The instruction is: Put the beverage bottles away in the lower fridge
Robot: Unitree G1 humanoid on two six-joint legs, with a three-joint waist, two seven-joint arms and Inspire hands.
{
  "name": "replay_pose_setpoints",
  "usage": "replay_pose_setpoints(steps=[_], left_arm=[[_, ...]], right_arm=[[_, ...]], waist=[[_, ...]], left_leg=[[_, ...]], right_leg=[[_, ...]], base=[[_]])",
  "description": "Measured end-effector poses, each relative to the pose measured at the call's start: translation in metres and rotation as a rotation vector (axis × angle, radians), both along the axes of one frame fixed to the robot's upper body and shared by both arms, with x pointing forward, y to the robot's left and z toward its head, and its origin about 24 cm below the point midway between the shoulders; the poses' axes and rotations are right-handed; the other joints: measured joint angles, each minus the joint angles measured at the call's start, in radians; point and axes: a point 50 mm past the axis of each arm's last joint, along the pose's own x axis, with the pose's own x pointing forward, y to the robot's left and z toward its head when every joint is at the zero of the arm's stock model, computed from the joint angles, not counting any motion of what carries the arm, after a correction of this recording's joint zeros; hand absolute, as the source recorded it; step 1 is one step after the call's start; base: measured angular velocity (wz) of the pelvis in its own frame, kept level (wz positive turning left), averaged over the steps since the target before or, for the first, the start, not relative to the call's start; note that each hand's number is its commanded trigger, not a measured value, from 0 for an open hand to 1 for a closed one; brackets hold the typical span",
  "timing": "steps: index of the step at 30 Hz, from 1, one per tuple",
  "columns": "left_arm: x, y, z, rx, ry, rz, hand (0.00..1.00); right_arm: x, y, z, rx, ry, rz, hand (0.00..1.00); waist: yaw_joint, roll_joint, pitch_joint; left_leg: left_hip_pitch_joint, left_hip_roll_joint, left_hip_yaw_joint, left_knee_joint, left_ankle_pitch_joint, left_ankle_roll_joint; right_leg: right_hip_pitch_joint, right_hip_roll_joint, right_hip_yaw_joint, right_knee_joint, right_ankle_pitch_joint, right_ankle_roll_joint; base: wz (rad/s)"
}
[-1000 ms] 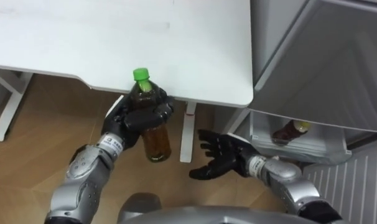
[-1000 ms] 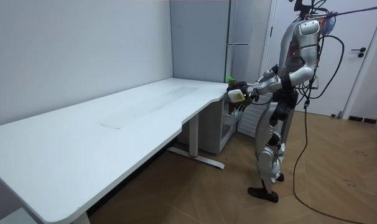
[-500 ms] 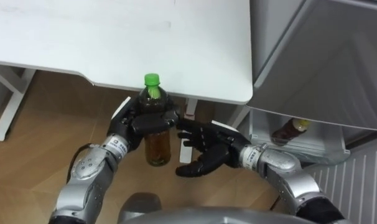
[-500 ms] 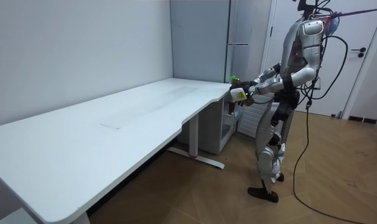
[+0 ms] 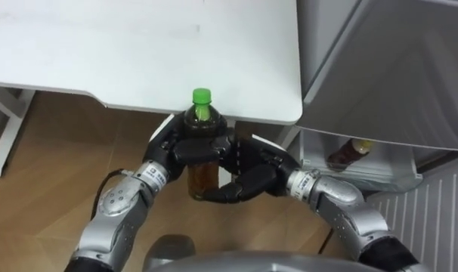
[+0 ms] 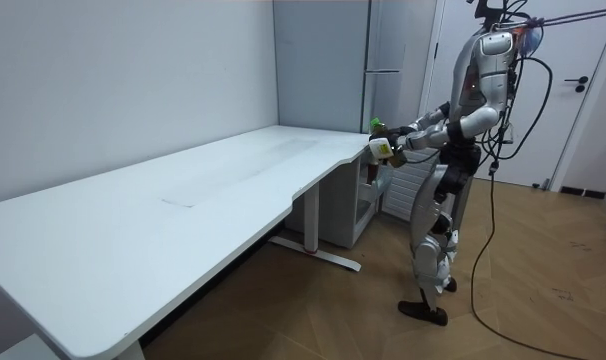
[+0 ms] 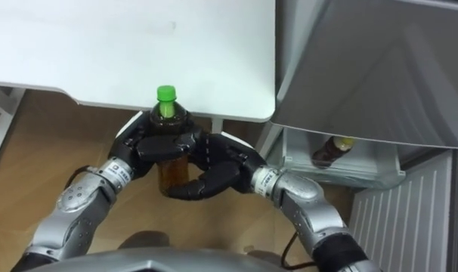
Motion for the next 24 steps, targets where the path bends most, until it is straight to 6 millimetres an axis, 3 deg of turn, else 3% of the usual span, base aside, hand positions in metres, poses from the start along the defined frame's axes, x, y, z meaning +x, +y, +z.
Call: replay_pose_setpoints(steps=[11,24], left_arm=[[0.008,-0.004,0.006,0.005,-0.034,-0.017,1.0],[0.014,-0.012,0.011,0.109,-0.089,-0.091,1.0]], right_arm=[[0.001,-0.001,0.001,0.073,0.031,-0.053,0.0],[-0.006,-0.009,-0.003,0.096,0.059,-0.088,0.0]], waist=[[-0.03,0.002,-0.0057],[-0.022,-0.003,-0.0086]], left_leg=[[-0.013,0.0,0.001,0.005,0.0,0.0],[0.009,0.004,0.013,0.006,0.0,0.0]], right_leg=[[-0.014,-0.002,-0.001,0.003,0.0,0.001],[-0.015,0.002,0.029,0.017,0.002,-0.002]], base=[[0.0],[-0.04]])
